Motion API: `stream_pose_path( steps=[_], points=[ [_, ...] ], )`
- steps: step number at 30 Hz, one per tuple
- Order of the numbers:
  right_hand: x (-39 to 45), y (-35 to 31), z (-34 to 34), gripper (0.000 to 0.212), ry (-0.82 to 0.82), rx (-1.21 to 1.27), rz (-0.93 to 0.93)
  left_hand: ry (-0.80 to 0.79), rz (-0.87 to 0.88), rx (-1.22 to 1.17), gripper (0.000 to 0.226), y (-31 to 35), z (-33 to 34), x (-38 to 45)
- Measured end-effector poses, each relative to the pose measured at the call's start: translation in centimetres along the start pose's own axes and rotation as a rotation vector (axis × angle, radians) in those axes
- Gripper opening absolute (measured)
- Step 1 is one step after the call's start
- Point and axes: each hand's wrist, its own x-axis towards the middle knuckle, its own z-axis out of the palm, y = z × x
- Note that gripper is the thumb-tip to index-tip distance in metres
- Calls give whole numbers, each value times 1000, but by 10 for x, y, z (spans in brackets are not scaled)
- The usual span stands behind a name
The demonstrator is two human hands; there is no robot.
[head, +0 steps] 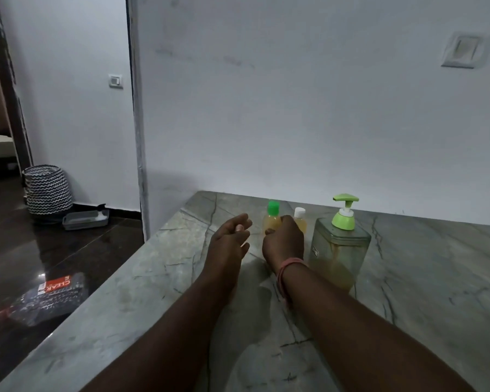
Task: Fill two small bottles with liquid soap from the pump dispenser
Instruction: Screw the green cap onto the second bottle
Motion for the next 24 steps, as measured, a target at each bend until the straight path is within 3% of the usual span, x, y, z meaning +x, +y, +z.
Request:
stream_pose_path(
  steps=[18,24],
  points=[
    [-19,15,-5,27,-21,-10,6,-47,-27,18,29,1,-1,-4],
    [-49,18,-43,24,-49,-1,-147,-45,-27,139,26,5,7,-24]
  ],
)
